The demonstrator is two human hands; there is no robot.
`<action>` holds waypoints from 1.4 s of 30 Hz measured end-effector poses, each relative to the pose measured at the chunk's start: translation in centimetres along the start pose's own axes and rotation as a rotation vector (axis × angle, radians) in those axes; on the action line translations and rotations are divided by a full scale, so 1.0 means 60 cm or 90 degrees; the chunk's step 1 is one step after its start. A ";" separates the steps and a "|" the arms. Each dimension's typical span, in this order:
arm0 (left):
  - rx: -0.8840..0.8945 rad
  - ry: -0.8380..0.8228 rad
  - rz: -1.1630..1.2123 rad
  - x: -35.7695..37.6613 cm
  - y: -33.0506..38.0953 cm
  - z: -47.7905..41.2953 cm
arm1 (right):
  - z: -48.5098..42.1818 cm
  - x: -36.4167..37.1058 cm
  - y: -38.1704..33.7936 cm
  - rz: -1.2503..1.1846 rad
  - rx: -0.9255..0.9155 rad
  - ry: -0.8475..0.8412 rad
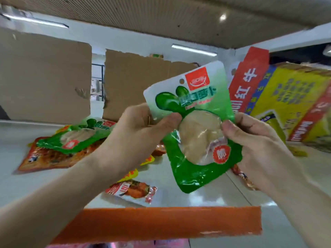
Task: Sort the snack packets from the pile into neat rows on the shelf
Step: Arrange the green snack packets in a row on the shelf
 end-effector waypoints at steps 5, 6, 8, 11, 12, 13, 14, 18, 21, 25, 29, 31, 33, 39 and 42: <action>0.013 0.017 0.073 0.041 0.014 -0.014 | 0.047 -0.029 0.013 0.000 0.030 0.044; 0.022 0.009 0.065 0.050 0.015 -0.016 | 0.052 -0.042 0.018 0.037 0.023 0.056; 0.029 -0.005 0.058 0.068 0.020 -0.018 | 0.066 -0.063 0.018 0.100 0.016 0.062; 0.021 -0.026 0.071 0.098 0.030 -0.019 | 0.089 -0.091 0.009 0.133 0.006 0.035; 0.022 -0.028 0.067 0.110 0.033 -0.020 | 0.097 -0.098 0.008 0.154 0.002 0.019; 0.024 -0.025 0.064 0.122 0.038 -0.021 | 0.104 -0.105 0.006 0.181 -0.005 0.013; 0.028 -0.020 0.058 0.134 0.042 -0.021 | 0.111 -0.115 0.007 0.207 -0.026 0.010; 0.053 -0.034 0.058 0.202 0.059 -0.021 | 0.141 -0.174 0.006 0.252 -0.068 0.041; 0.047 -0.045 0.079 0.264 0.068 -0.022 | 0.173 -0.234 -0.014 0.257 -0.040 0.088; 0.037 -0.067 0.079 0.359 0.083 -0.019 | 0.228 -0.305 -0.047 0.255 0.006 0.115; 0.028 -0.108 0.100 0.463 0.105 -0.007 | 0.288 -0.388 -0.062 0.245 0.040 0.158; 0.024 -0.129 0.106 0.518 0.114 0.000 | 0.318 -0.431 -0.067 0.276 0.059 0.172; 0.014 -0.149 0.113 0.575 0.120 0.006 | 0.347 -0.474 -0.074 0.322 0.068 0.191; 0.001 -0.199 0.116 0.741 0.138 0.031 | 0.442 -0.607 -0.081 0.409 0.105 0.286; -0.008 -0.246 0.132 0.815 0.152 0.040 | 0.484 -0.664 -0.098 0.413 0.134 0.323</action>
Point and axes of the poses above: each hand's wrist, its own z-axis away from the middle knuckle, its own x-axis out of the palm, y = z × x, the point moved 1 cm from there along -z, towards the middle knuckle, and after that the axes turned 2 degrees about x, right-handed, at the moved point
